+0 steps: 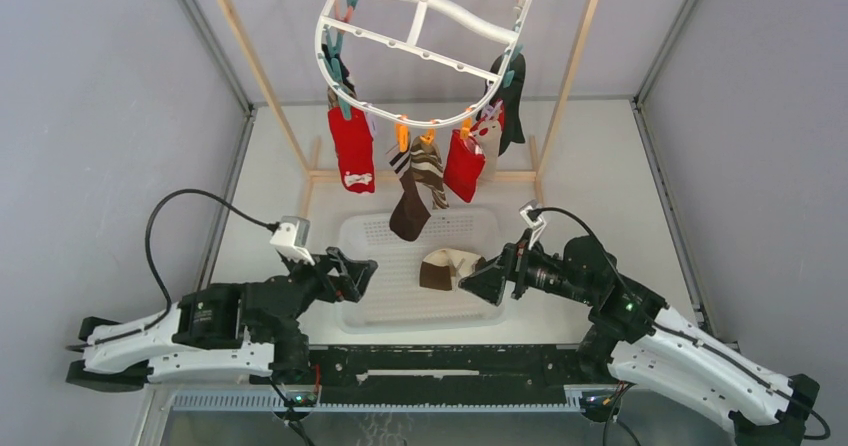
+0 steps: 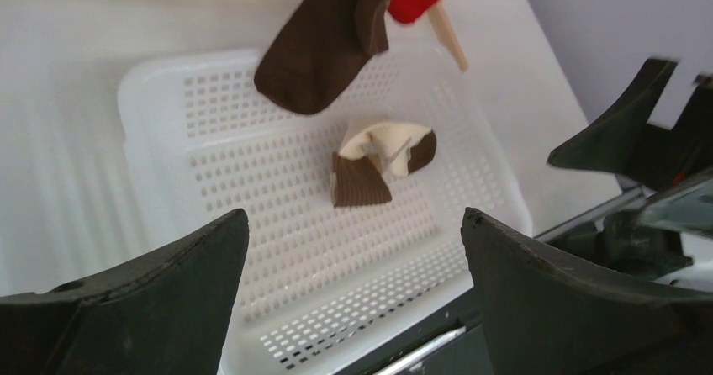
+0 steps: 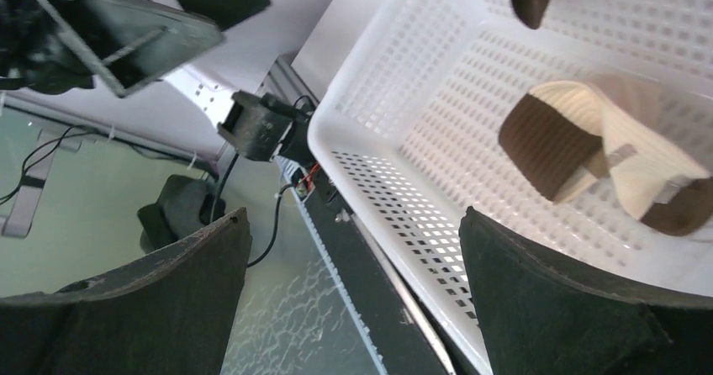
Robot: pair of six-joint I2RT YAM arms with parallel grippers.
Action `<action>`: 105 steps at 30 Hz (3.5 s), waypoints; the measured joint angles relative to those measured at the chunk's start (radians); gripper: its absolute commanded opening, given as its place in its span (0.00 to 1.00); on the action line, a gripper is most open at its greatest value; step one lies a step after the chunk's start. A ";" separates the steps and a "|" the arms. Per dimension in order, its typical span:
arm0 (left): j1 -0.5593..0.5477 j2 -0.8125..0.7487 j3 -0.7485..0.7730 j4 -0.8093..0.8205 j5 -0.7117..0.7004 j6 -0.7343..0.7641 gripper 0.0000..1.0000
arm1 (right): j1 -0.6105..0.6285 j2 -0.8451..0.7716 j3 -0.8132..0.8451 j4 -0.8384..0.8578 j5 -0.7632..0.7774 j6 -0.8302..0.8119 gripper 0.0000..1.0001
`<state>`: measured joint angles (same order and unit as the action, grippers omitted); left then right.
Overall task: Remove the socks clipped to the hanger
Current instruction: Remove the sock from the hanger.
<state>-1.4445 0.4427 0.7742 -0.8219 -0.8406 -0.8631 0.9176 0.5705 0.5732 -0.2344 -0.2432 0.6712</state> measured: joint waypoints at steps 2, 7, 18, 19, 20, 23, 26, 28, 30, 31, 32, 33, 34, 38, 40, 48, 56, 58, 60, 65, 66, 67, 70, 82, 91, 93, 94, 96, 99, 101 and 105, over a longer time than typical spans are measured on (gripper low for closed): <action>0.014 0.020 0.043 0.011 -0.023 0.026 1.00 | -0.032 -0.011 -0.014 0.000 -0.003 -0.003 1.00; 0.186 0.078 0.143 0.070 0.021 0.123 1.00 | -0.066 0.002 -0.014 0.027 -0.009 -0.025 1.00; 0.649 0.240 0.143 0.230 0.449 0.286 1.00 | -0.078 0.256 -0.015 0.159 -0.005 -0.064 0.96; 0.676 0.257 0.143 0.238 0.485 0.297 1.00 | -0.078 0.275 -0.014 0.175 -0.003 -0.067 0.94; 0.694 0.268 0.143 0.243 0.509 0.306 1.00 | -0.078 0.297 -0.011 0.190 -0.002 -0.071 0.91; 0.743 0.294 0.143 0.250 0.577 0.332 1.00 | -0.068 0.349 0.010 0.208 0.009 -0.088 0.86; 0.784 0.288 0.143 0.263 0.620 0.346 1.00 | -0.037 0.390 0.043 0.235 0.039 -0.109 0.75; 0.810 0.280 0.143 0.272 0.637 0.349 1.00 | -0.011 0.410 0.068 0.254 0.060 -0.126 0.68; 0.825 0.272 0.139 0.282 0.639 0.351 1.00 | 0.020 0.435 0.093 0.279 0.082 -0.143 0.65; 0.829 0.267 0.136 0.283 0.639 0.351 1.00 | 0.040 0.449 0.106 0.297 0.098 -0.150 0.63; 0.832 0.259 0.130 0.285 0.639 0.351 1.00 | 0.059 0.461 0.116 0.311 0.114 -0.158 0.60; 0.835 0.253 0.125 0.286 0.639 0.351 1.00 | 0.075 0.470 0.122 0.320 0.133 -0.166 0.57; 0.838 0.244 0.121 0.285 0.639 0.352 1.00 | 0.090 0.477 0.125 0.332 0.153 -0.173 0.53; 0.844 0.230 0.116 0.285 0.643 0.359 1.00 | 0.134 0.507 0.126 0.371 0.256 -0.205 0.49; 0.844 0.226 0.116 0.285 0.647 0.360 1.00 | 0.138 0.527 0.126 0.391 0.305 -0.222 0.49; 0.845 0.238 0.105 0.297 0.678 0.366 1.00 | 0.108 0.602 0.131 0.458 0.417 -0.266 0.66; 0.845 0.271 0.103 0.320 0.698 0.366 1.00 | 0.056 0.687 0.136 0.491 0.421 -0.270 0.72; 0.845 0.272 0.098 0.327 0.699 0.366 1.00 | 0.044 0.704 0.136 0.502 0.417 -0.270 0.72; 0.845 0.272 0.091 0.327 0.700 0.366 1.00 | 0.031 0.722 0.137 0.522 0.406 -0.269 0.72; 0.845 0.275 0.089 0.327 0.711 0.367 1.00 | -0.008 0.771 0.137 0.573 0.366 -0.264 0.71; 0.845 0.275 0.089 0.327 0.713 0.367 1.00 | -0.017 0.785 0.137 0.588 0.352 -0.262 0.71; 0.845 0.275 0.089 0.327 0.714 0.367 1.00 | -0.023 0.795 0.137 0.599 0.341 -0.261 0.71; 0.845 0.275 0.089 0.327 0.714 0.367 1.00 | -0.041 0.837 0.137 0.644 0.306 -0.253 0.71; 0.845 0.273 0.089 0.327 0.717 0.375 1.00 | -0.053 0.991 0.216 0.734 0.192 -0.215 0.63; 0.846 0.245 0.089 0.326 0.717 0.377 1.00 | -0.053 1.028 0.222 0.757 0.159 -0.180 0.27; 0.846 0.243 0.089 0.325 0.717 0.378 1.00 | -0.053 1.028 0.222 0.758 0.155 -0.177 0.15; 0.846 0.243 0.089 0.325 0.717 0.378 1.00 | -0.053 1.028 0.222 0.760 0.154 -0.173 0.08; 0.846 0.244 0.089 0.321 0.717 0.379 1.00 | -0.053 1.028 0.222 0.758 0.151 -0.174 0.00; 0.846 0.246 0.089 0.314 0.718 0.385 1.00 | -0.053 1.026 0.222 0.748 0.149 -0.172 0.00; 0.846 0.257 0.091 0.309 0.721 0.392 1.00 | -0.051 1.019 0.222 0.737 0.148 -0.172 0.00; 0.846 0.294 0.108 0.304 0.732 0.402 1.00 | -0.038 0.990 0.222 0.716 0.152 -0.175 0.00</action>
<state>-0.5987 0.7364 0.8818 -0.5182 -0.1085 -0.4606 0.8799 1.5604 0.7956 0.4812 -0.0910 0.4957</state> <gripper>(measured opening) 0.996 0.019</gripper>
